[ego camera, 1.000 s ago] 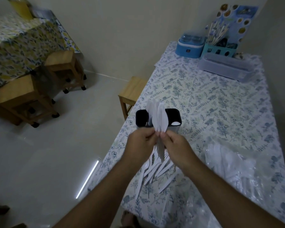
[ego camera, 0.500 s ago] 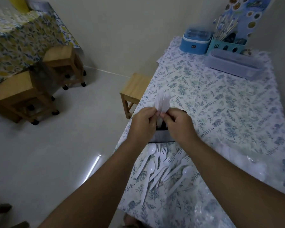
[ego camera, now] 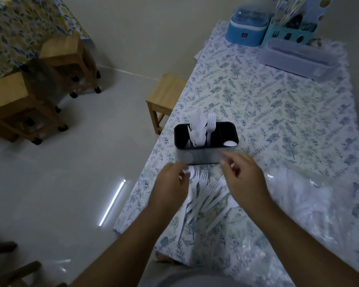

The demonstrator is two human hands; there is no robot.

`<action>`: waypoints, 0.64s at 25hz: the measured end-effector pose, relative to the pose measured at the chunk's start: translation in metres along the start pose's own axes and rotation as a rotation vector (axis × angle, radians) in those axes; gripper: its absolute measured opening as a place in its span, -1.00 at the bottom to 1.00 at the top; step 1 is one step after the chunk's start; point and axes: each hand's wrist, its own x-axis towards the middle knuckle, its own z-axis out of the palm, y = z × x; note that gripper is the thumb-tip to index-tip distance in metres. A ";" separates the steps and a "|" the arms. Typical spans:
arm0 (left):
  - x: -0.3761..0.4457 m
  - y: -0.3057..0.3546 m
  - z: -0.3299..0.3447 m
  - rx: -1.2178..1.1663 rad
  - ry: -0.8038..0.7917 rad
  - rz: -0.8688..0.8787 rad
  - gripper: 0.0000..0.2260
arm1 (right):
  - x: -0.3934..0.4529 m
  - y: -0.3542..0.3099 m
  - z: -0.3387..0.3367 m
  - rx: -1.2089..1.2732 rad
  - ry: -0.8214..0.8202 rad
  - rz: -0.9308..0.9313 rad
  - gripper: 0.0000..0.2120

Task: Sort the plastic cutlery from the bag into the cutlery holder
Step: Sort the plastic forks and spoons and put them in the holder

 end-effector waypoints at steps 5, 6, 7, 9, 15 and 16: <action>-0.026 -0.017 0.055 0.284 -0.329 -0.149 -0.77 | -0.060 0.063 0.019 0.062 -0.280 0.375 -0.79; -0.026 -0.018 0.061 0.316 -0.336 -0.151 -0.78 | -0.068 0.068 0.020 0.072 -0.306 0.406 -0.80; -0.026 -0.019 0.064 0.344 -0.345 -0.149 -0.79 | -0.074 0.070 0.020 0.085 -0.321 0.433 -0.81; -0.028 -0.020 0.067 0.347 -0.348 -0.159 -0.79 | -0.081 0.070 0.017 0.112 -0.338 0.475 -0.82; -0.045 -0.006 0.065 0.141 -0.295 -0.131 -0.84 | -0.078 0.055 0.019 0.384 -0.362 0.670 -0.86; -0.048 -0.004 0.068 0.176 -0.289 -0.110 -0.83 | -0.075 0.052 0.021 0.412 -0.381 0.682 -0.89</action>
